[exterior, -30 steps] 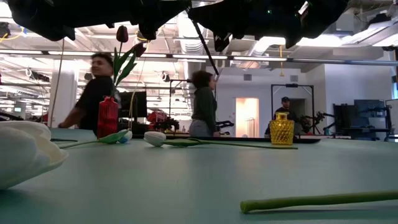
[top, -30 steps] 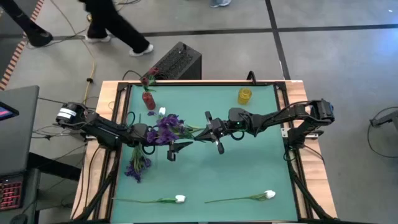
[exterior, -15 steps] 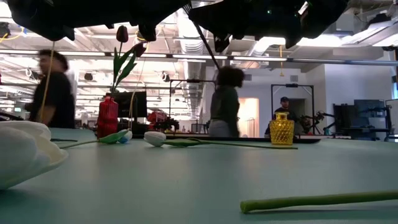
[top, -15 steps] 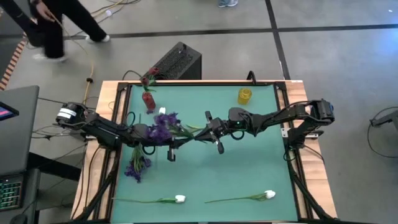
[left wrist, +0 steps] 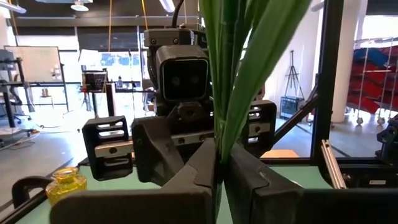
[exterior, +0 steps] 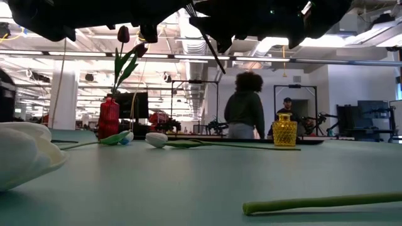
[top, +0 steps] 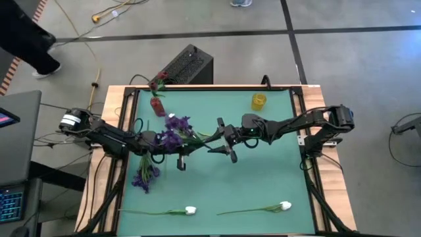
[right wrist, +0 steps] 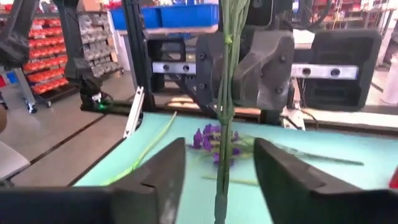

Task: Sort flowers into vase by color
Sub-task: Put the top violet flowers into the red vase

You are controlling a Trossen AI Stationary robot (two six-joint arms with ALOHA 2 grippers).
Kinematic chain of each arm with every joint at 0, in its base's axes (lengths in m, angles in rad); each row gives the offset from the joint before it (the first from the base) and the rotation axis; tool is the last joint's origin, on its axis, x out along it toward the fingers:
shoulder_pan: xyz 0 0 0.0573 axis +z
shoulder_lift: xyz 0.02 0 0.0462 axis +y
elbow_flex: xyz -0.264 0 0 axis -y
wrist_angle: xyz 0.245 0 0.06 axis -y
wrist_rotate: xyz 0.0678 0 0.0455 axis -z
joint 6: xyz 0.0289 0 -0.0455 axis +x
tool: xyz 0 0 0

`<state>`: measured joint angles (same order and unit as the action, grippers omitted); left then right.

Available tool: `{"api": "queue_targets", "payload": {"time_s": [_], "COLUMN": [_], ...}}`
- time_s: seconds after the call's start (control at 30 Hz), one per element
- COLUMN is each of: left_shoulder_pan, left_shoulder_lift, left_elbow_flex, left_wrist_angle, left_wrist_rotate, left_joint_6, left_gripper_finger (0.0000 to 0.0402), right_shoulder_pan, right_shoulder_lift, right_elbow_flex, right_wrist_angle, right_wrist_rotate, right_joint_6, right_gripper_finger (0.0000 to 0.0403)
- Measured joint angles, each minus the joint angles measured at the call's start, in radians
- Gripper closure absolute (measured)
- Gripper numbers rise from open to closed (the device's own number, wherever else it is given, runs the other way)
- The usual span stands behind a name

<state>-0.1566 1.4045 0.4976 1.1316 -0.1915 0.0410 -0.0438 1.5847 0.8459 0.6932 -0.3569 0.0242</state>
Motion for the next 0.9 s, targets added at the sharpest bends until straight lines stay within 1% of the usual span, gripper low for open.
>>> {"api": "queue_targets", "payload": {"time_s": [0.1,0.17,0.27,0.37,0.5,0.7,0.8,0.9], "left_shoulder_pan": [0.0,0.0,0.0,0.0,0.0,0.0,0.0,0.0], "left_shoulder_lift": [-0.033,-0.087,-0.204,-0.355,-0.575,-0.876,-0.996,-1.079], "left_elbow_flex": [0.0,0.0,0.0,0.0,0.0,0.0,0.0,0.0], "left_wrist_angle": [-0.045,-0.117,-0.246,-0.379,-0.56,-0.827,-0.978,-1.091], "left_wrist_rotate": [-0.019,-0.048,-0.091,-0.151,-0.306,-0.521,-0.606,-0.701], "left_joint_6": [0.005,0.019,0.026,0.052,0.046,-0.062,-0.1,-0.118], "left_gripper_finger": [0.04,0.0401,0.0401,0.0401,0.0401,0.0401,0.0401,0.0401], "right_shoulder_pan": [-0.01,-0.024,-0.054,-0.082,-0.101,-0.101,-0.101,-0.101], "right_shoulder_lift": [-0.043,-0.09,-0.152,-0.186,-0.189,-0.152,-0.147,-0.143], "right_elbow_flex": [0.0,0.0,0.0,0.0,0.0,0.0,-0.001,0.0], "right_wrist_angle": [-0.091,-0.192,-0.325,-0.407,-0.443,-0.414,-0.418,-0.415], "right_wrist_rotate": [0.0,0.0,0.0,0.0,0.0,0.006,0.016,0.017], "right_joint_6": [-0.049,-0.086,-0.075,-0.05,-0.04,-0.052,-0.056,-0.058], "right_gripper_finger": [0.0149,0.0132,0.0122,0.012,0.012,0.012,0.012,0.012]}}
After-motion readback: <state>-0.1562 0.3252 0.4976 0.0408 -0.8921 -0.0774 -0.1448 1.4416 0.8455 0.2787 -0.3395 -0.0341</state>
